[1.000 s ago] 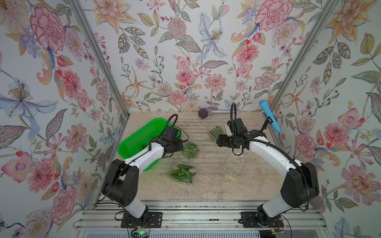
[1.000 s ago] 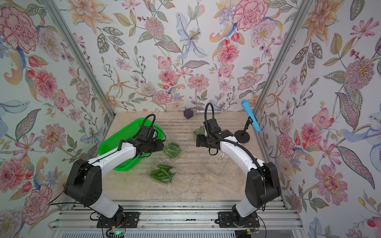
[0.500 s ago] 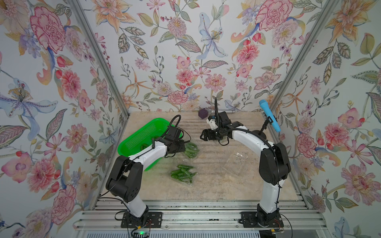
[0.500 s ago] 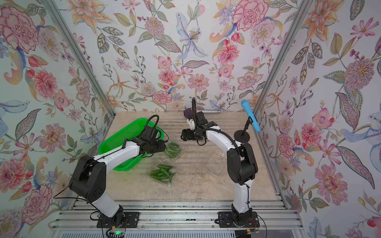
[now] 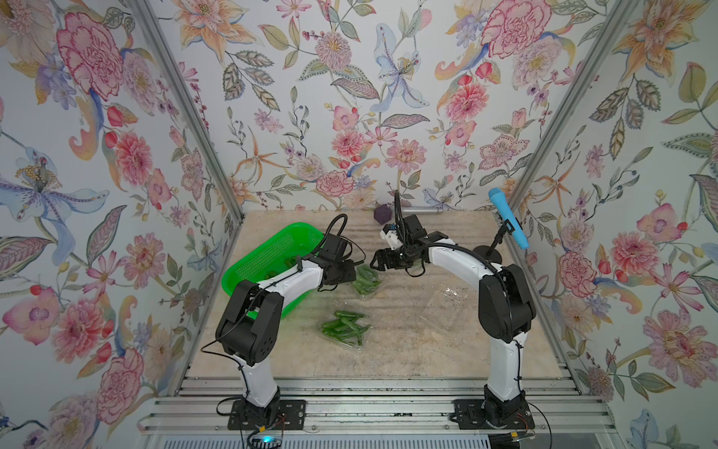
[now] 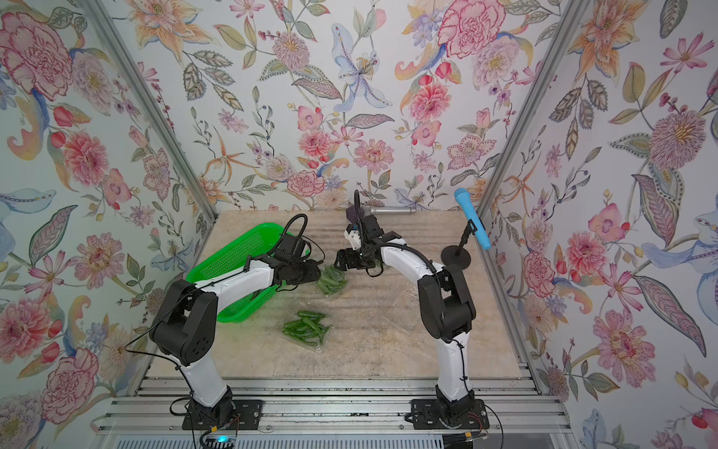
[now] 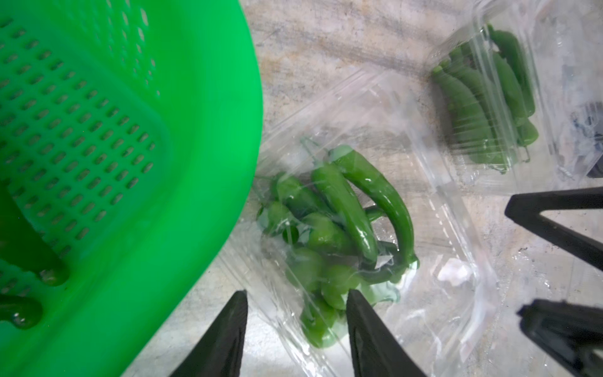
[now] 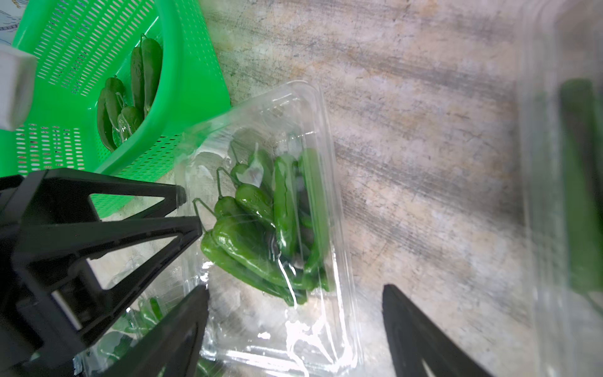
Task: Take small green peppers out of containers
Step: Move the packing box to the center of the board.
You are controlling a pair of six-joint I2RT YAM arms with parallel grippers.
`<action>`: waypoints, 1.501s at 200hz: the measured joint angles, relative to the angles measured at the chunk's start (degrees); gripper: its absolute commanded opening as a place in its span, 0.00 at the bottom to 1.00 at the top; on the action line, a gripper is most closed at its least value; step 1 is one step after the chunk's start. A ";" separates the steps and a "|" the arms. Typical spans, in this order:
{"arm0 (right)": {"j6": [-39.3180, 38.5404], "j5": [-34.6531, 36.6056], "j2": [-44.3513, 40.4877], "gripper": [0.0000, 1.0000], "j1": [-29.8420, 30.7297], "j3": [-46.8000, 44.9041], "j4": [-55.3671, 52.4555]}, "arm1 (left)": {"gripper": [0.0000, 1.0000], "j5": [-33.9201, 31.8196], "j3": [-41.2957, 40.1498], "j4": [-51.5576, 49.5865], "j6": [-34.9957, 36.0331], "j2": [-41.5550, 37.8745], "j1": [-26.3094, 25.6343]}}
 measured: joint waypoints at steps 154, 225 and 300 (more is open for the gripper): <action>0.11 1.42 -10.97 0.85 -3.98 -19.04 0.04 | 0.51 2.58 6.34 2.67 -2.62 6.38 -9.75; 0.07 -1.77 -12.37 0.91 -7.45 -22.03 -0.07 | 0.53 1.05 2.69 2.67 -3.52 0.15 -10.78; 0.35 -3.02 -12.37 0.96 -7.39 -21.38 -0.09 | 0.49 1.27 -7.43 5.46 -3.69 -7.41 -5.33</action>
